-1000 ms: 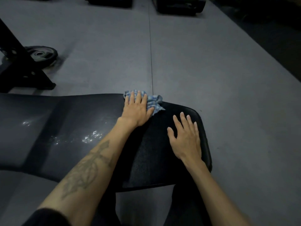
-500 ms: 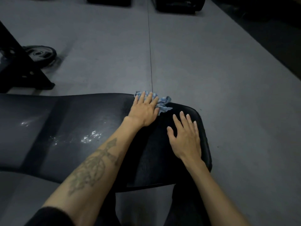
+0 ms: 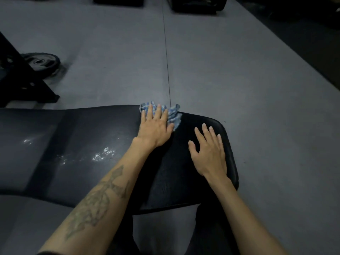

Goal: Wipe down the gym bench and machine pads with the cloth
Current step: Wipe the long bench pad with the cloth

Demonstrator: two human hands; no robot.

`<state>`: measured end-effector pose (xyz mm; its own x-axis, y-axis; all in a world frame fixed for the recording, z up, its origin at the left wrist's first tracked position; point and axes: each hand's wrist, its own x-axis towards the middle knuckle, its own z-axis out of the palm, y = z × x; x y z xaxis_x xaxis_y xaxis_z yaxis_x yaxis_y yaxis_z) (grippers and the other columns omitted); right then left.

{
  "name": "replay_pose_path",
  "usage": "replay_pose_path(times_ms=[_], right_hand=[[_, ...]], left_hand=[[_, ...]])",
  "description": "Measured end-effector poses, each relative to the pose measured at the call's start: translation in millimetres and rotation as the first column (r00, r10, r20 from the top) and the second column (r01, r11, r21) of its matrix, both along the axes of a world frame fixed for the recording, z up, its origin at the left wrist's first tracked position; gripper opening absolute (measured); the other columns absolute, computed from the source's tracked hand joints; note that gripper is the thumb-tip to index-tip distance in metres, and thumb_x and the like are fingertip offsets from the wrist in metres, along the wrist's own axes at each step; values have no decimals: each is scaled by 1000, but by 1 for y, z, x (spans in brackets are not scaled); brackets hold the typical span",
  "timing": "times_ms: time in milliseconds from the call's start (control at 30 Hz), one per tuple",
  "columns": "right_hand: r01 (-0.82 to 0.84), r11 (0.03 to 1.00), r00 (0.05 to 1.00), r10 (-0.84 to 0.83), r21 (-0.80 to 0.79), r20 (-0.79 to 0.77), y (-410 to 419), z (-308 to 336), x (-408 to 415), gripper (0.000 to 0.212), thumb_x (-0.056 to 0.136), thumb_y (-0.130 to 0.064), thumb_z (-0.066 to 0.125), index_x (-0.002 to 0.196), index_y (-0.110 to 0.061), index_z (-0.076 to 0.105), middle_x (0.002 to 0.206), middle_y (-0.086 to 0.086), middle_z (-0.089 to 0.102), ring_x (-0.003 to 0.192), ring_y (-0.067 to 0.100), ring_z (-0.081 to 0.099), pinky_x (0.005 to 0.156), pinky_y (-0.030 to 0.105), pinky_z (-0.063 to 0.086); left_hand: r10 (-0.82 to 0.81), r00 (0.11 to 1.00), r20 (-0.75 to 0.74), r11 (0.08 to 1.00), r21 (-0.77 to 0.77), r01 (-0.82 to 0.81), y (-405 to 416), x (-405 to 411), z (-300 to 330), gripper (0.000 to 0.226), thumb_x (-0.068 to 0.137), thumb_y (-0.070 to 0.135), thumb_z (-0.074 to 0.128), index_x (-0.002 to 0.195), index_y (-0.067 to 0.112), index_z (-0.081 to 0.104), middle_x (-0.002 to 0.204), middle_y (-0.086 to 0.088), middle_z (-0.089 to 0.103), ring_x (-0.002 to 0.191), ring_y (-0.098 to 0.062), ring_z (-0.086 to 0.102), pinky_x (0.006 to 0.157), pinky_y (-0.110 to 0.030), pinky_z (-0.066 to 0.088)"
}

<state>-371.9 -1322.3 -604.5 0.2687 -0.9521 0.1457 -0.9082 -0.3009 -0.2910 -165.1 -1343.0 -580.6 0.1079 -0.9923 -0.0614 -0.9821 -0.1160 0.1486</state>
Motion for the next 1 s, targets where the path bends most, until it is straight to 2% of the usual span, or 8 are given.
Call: replay_pose_path(times_ms=[167,233,367,533,667,733,900,1000], right_hand=[[4,1000,1000,-4,-7,-8,0,0,0,60,103,-48,36,157,-24,30,168,1,16,155,19,7,127,44,5],[8,1000,1000,-8,-10,0,0,-1,-1,59,103,-47,37,157,-24,31,168,1,17,155,19,8,127,44,6],[9,1000,1000,-9,-3,16,1,0,0,59,103,-48,38,157,-24,32,167,0,18,155,18,8,127,43,5],[6,1000,999,-6,0,35,0,-1,-1,57,103,-41,41,156,-23,34,167,1,19,155,19,10,127,43,6],[-1,1000,998,0,15,60,1,1,-1,53,106,-38,35,156,-22,33,167,1,18,155,18,8,127,41,3],[0,1000,998,-1,15,64,2,2,0,52,106,-37,34,156,-22,33,167,1,18,155,17,8,127,41,2],[2,1000,996,-3,19,85,4,5,-1,50,108,-35,34,156,-21,34,167,2,19,155,18,8,127,41,2],[2,1000,996,-3,20,86,3,4,0,50,107,-34,34,156,-21,35,167,2,20,155,18,9,127,41,3]], left_hand=[[-279,960,8,959,-45,279,34,-7,-6,65,107,52,27,164,23,11,172,-4,1,158,-30,-7,128,-49,-3],[-216,976,18,975,-45,217,35,-4,-6,65,108,51,27,164,21,12,172,-6,2,158,-29,-5,128,-47,-2],[26,1000,12,1000,-13,-26,34,-25,2,67,108,46,25,163,13,8,171,-14,-1,157,-37,-6,127,-52,-3],[-223,974,37,972,-71,225,84,-31,-11,72,101,54,10,163,17,15,172,-10,6,158,-32,-1,129,-47,0],[-59,998,33,995,-78,61,104,-16,-13,83,92,57,-1,163,16,13,171,-9,4,158,-31,-2,127,-45,-2],[-60,998,16,994,-85,61,111,-26,-12,81,94,57,4,163,16,15,171,-10,5,158,-33,-2,129,-48,0],[-322,944,75,934,-135,330,147,-29,-20,69,103,56,23,161,17,27,170,-8,17,158,-31,10,128,-48,13],[-191,978,79,965,-168,202,150,-27,-21,69,103,54,23,160,16,28,169,-9,20,157,-31,12,128,-47,15]])
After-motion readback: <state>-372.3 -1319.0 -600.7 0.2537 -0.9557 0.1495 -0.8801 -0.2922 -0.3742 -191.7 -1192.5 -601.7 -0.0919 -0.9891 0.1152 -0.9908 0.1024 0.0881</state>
